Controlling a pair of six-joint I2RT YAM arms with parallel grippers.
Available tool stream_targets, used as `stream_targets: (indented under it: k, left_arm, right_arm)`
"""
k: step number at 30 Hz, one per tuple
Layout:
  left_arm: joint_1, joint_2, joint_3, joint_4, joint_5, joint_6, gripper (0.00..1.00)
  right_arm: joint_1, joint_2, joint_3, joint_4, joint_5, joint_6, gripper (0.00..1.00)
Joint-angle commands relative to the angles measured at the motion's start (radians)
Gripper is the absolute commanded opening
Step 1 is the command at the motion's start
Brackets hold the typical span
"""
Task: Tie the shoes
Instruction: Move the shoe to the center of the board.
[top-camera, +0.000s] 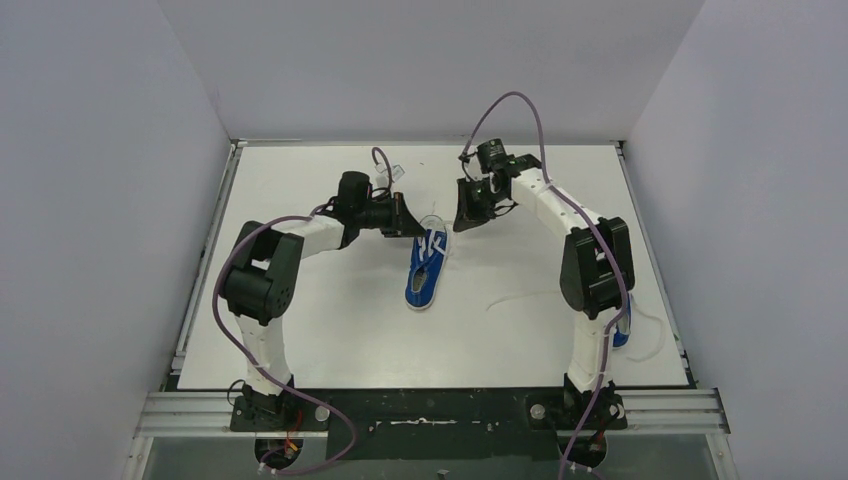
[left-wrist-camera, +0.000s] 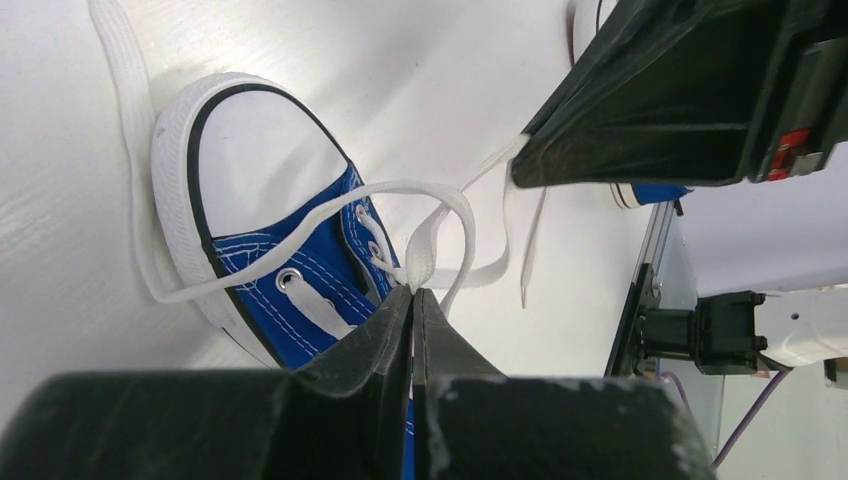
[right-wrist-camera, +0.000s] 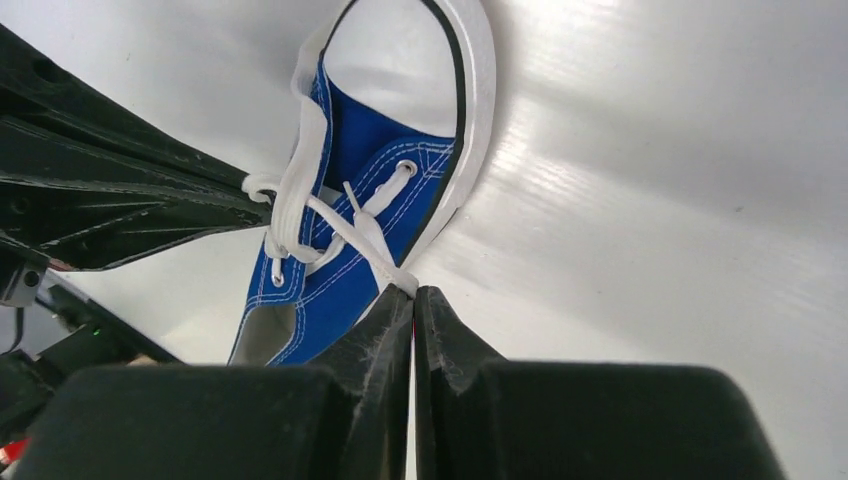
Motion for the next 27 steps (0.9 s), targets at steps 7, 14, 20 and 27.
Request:
stream_targets:
  k: [7,14,20,27]
  left_arm:
    - [0.005,-0.030,0.020,0.006,0.047,-0.017,0.00]
    - [0.007,-0.017,0.026,0.006,0.045,-0.045,0.00]
    - [0.014,-0.017,0.016,0.026,0.040,-0.069,0.00]
    - [0.015,-0.018,0.009,0.032,0.045,-0.086,0.00]
  right_arm:
    - [0.095,-0.011,0.204,-0.240,0.329,-0.195,0.29]
    - [-0.032,-0.071,0.011,-0.118,0.166,0.005,0.46]
    - [-0.031,-0.197,-0.396,0.339,-0.110,0.282,0.49]
    - [-0.050,-0.178,-0.551,0.630,-0.056,0.543,0.41]
